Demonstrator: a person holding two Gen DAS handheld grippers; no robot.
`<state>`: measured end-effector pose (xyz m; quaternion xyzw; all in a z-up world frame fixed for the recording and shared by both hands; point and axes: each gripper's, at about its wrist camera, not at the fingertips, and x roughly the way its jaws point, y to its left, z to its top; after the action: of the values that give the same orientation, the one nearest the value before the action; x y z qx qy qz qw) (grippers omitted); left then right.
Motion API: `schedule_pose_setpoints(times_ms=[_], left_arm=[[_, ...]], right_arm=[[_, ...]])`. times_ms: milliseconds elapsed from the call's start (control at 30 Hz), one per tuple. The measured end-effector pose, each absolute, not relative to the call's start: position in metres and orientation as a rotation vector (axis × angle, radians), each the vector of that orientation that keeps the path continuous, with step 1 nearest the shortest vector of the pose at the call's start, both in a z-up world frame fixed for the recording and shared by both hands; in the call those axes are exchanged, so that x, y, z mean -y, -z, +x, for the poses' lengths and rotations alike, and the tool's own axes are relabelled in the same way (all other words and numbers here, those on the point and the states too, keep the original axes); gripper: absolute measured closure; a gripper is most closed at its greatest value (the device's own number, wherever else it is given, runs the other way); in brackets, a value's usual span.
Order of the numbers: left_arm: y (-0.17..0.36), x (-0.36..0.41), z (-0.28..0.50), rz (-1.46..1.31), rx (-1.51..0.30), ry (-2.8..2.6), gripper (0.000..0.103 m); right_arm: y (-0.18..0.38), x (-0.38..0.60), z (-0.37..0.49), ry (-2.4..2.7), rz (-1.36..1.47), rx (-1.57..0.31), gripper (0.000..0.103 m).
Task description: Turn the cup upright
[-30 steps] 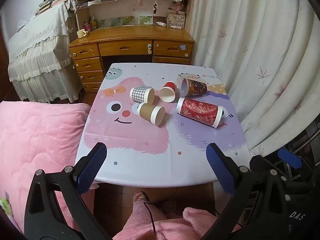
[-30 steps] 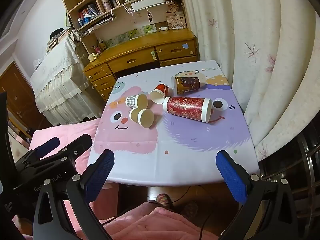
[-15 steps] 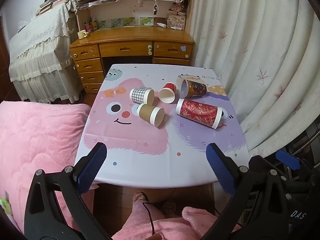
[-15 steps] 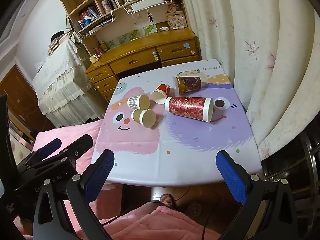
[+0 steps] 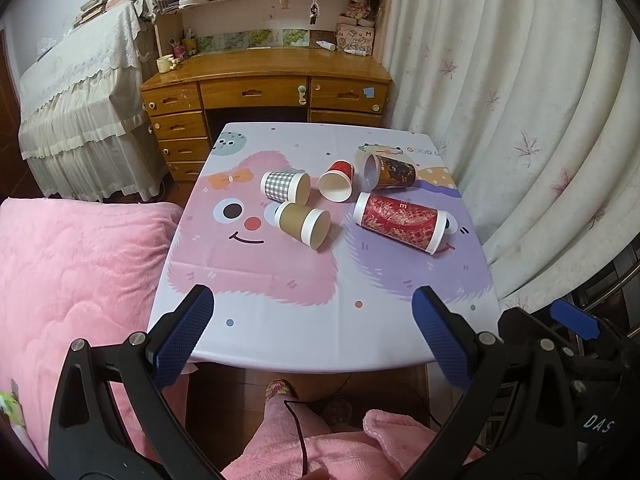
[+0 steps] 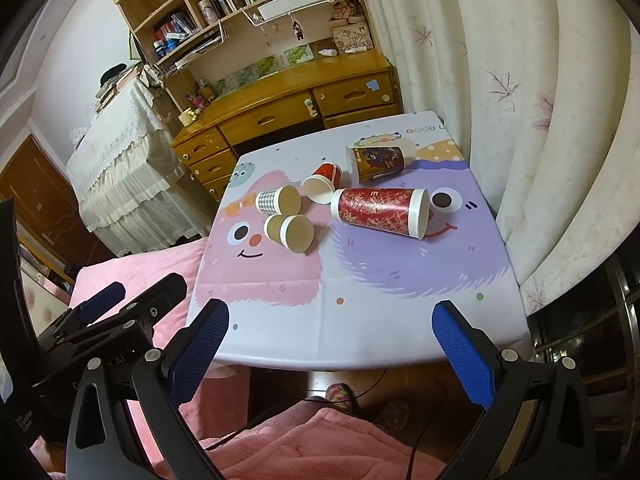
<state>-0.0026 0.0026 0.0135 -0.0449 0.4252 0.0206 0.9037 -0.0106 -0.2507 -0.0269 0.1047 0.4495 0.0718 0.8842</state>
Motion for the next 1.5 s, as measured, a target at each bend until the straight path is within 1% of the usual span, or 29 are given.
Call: schedule_pose_setpoints(times_ms=[667,1100,1500], left_arm=[[0.005,-0.020,0.005,-0.103,-0.897,-0.045,0.004],[0.000,-0.038,0.034,-0.084,-0.902,-0.024,0.004],[-0.006,-0.035,0.037,-0.063,-0.891,-0.022,0.004]], right_arm=[[0.031,0.227,0.006,-0.147,0.193,-0.970,0.000],[0.020,0.222,0.025,-0.106,0.205,-0.958,0.000],[0.013,0.223,0.022,-0.109,0.176,-0.925,0.000]])
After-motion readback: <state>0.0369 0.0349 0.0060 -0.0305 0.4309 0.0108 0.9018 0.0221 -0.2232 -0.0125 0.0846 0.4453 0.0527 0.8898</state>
